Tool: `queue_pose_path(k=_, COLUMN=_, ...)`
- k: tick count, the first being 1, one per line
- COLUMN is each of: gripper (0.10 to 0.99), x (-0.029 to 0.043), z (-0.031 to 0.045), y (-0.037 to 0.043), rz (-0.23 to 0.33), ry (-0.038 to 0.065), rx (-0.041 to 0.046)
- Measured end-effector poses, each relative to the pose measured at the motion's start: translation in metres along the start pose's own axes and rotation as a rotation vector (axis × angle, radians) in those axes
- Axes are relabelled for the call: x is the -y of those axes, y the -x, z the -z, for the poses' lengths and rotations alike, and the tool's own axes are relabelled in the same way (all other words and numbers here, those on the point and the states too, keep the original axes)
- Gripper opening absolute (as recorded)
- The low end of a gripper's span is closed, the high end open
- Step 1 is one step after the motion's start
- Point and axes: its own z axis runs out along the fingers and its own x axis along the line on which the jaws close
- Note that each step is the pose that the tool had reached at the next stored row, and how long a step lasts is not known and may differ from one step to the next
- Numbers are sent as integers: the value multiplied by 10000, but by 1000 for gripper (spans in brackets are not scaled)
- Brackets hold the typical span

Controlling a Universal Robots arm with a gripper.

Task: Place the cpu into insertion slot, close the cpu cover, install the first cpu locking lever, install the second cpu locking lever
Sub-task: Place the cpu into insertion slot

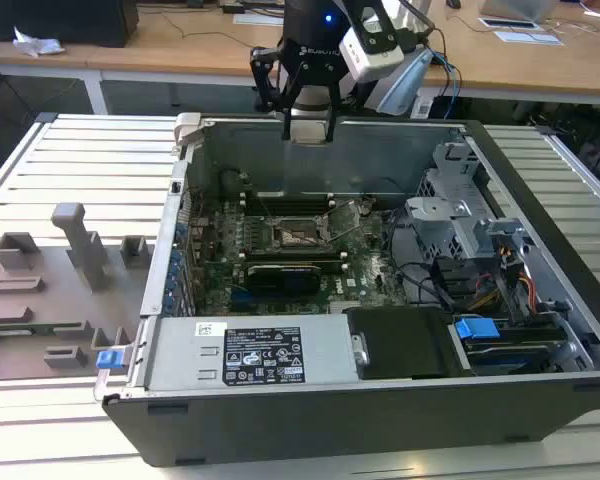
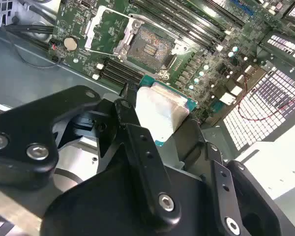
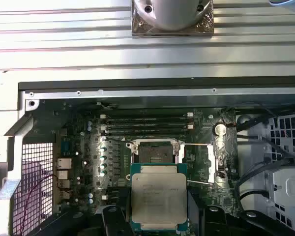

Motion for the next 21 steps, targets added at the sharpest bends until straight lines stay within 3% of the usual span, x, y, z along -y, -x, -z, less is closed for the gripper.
queue_pose_path(k=9, gripper=545, x=15, z=-163, y=3, rz=-1, ry=-47, rx=2)
queue_pose_path(k=13, gripper=545, x=26, z=-288, y=6, rz=-1, ry=-57, rx=2)
queue_pose_path(k=21, gripper=545, x=31, z=-346, y=7, rz=-1, ry=-61, rx=2)
